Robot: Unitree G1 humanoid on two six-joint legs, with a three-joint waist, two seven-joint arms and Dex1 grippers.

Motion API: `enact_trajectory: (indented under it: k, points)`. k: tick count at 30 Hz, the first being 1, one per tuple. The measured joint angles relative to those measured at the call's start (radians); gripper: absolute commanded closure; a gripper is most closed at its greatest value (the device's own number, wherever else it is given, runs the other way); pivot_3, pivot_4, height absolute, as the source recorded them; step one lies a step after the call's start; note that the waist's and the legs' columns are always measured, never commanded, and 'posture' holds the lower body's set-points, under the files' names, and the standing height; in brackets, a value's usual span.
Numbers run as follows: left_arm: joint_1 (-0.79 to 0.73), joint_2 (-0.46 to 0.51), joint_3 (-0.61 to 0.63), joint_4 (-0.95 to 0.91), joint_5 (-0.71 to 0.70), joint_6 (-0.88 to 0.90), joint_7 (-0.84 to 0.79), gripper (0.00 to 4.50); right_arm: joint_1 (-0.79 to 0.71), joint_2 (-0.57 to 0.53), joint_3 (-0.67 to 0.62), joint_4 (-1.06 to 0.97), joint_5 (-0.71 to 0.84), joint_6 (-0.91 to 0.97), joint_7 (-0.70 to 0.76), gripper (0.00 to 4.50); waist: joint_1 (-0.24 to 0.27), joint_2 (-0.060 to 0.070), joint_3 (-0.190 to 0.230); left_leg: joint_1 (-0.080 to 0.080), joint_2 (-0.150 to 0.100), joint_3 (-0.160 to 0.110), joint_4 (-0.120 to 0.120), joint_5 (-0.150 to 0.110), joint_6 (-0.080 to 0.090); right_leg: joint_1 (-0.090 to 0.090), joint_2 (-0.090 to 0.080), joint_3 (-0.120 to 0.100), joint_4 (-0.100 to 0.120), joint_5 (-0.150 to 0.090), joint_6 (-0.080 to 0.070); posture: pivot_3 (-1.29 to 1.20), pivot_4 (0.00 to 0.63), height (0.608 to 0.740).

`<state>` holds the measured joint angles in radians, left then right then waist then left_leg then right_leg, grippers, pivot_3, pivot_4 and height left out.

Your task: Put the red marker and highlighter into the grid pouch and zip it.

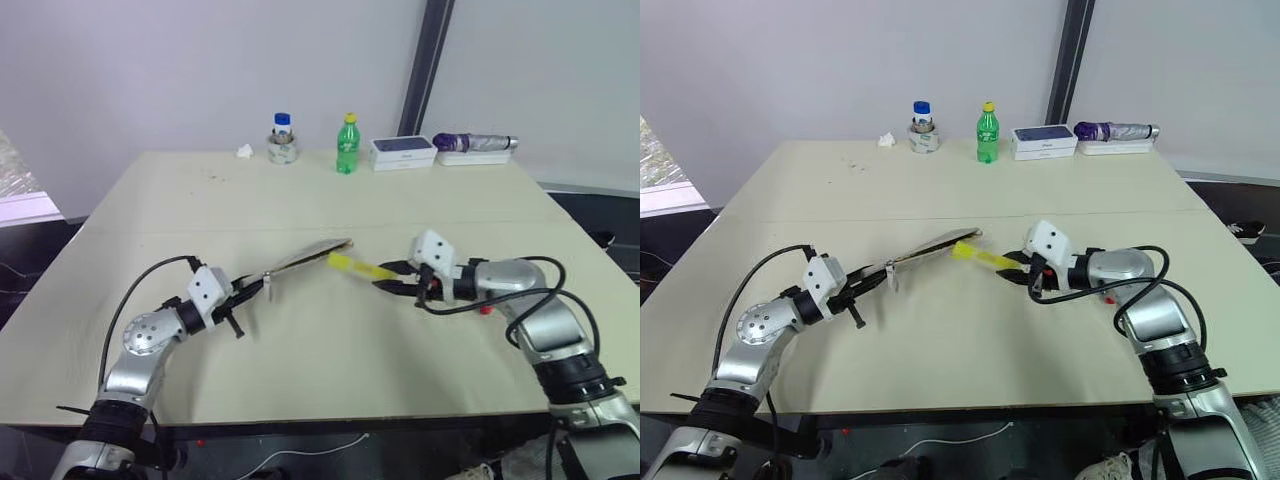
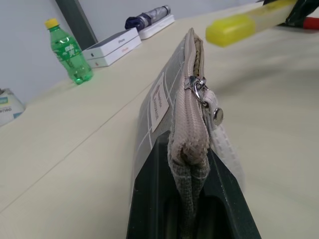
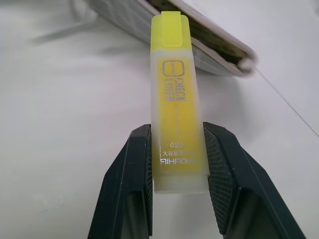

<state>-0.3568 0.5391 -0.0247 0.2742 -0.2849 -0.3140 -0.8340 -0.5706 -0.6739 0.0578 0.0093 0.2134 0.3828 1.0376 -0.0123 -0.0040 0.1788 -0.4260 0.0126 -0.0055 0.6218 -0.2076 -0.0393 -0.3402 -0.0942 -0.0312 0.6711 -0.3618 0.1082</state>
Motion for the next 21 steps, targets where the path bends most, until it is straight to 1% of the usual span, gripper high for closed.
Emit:
enact_trajectory:
  k: [7,12,21]
  points:
    - [0.000,-0.014,0.004,0.009,0.028,-0.024,-0.009,4.50,0.000,0.004,-0.007,-0.006,0.005,0.019,-0.034,3.61,0.001,0.000,0.000,0.000,0.000,0.000,0.000,0.000,0.000,0.000,0.000,0.000,0.000,0.000,0.000,0.00,0.150,0.740]
    - [0.000,-0.031,0.010,0.004,0.032,-0.009,-0.008,4.50,0.000,0.025,0.017,-0.005,-0.002,0.016,-0.047,3.61,0.002,0.000,0.000,0.000,0.000,0.000,0.000,0.000,0.000,0.000,0.000,0.000,0.000,0.000,0.000,0.00,0.150,0.740]
    - [0.007,-0.031,0.015,-0.020,0.038,0.007,-0.006,4.50,0.000,0.053,0.057,0.016,-0.042,-0.032,-0.062,3.61,0.000,0.000,0.000,0.000,0.000,0.000,0.000,0.000,0.000,0.000,0.000,0.000,0.000,0.000,0.000,0.00,0.150,0.740]
